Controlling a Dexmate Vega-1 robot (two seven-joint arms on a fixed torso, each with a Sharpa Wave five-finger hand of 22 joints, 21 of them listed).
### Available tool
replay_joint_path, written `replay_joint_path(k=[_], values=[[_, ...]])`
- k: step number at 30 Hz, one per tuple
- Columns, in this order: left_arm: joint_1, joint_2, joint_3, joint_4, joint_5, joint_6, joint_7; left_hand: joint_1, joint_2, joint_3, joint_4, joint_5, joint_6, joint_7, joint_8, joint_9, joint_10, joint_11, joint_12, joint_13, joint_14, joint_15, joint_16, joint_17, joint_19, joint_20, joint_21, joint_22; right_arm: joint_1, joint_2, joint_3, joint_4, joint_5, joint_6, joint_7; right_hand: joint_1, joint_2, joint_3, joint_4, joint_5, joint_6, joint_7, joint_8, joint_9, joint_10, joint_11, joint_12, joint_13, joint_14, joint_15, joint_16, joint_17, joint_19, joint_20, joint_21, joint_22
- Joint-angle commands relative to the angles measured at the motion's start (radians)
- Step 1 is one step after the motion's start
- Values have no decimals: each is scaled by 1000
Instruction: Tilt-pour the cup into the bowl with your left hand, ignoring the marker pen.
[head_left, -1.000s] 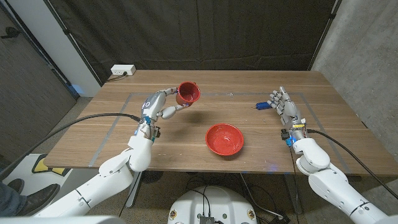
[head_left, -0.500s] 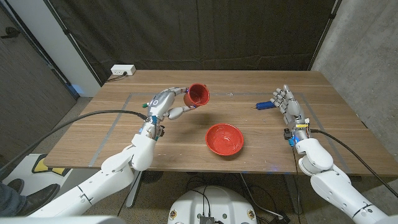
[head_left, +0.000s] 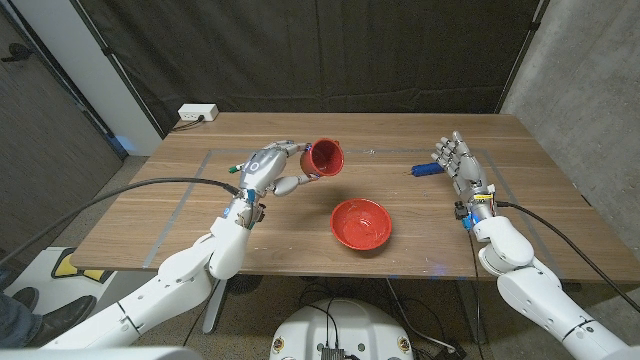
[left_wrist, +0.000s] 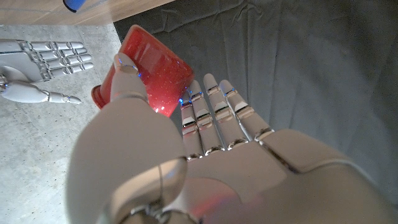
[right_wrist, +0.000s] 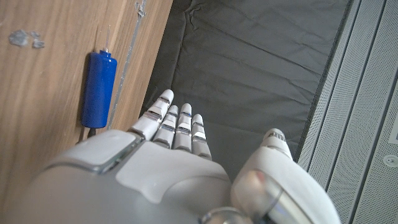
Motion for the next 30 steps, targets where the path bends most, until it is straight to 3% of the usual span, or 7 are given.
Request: replay_joint_path(k=[1,30], values=[[8,26,-2,-19,92,5,21,97,92,150,146,3,156,-55,6,7,47,-50,1,2,-6,-105,-2,2,-6,-57,-2,2,37,5,-19,21,4,-6,23,2,7,-2,2,7,6,1,5,3,9,0,8,4,4,-4,4,3,5,0,1,4],[-13,77,40,-9,288,-27,118,96,87,157,149,1,169,-65,1,7,55,-59,1,2,-1,-115,0,2,-8,-68,-10,2,45,1,-32,6,-8,-9,15,3,8,-3,2,7,6,2,5,3,9,-1,8,4,4,-4,4,3,4,0,1,4]])
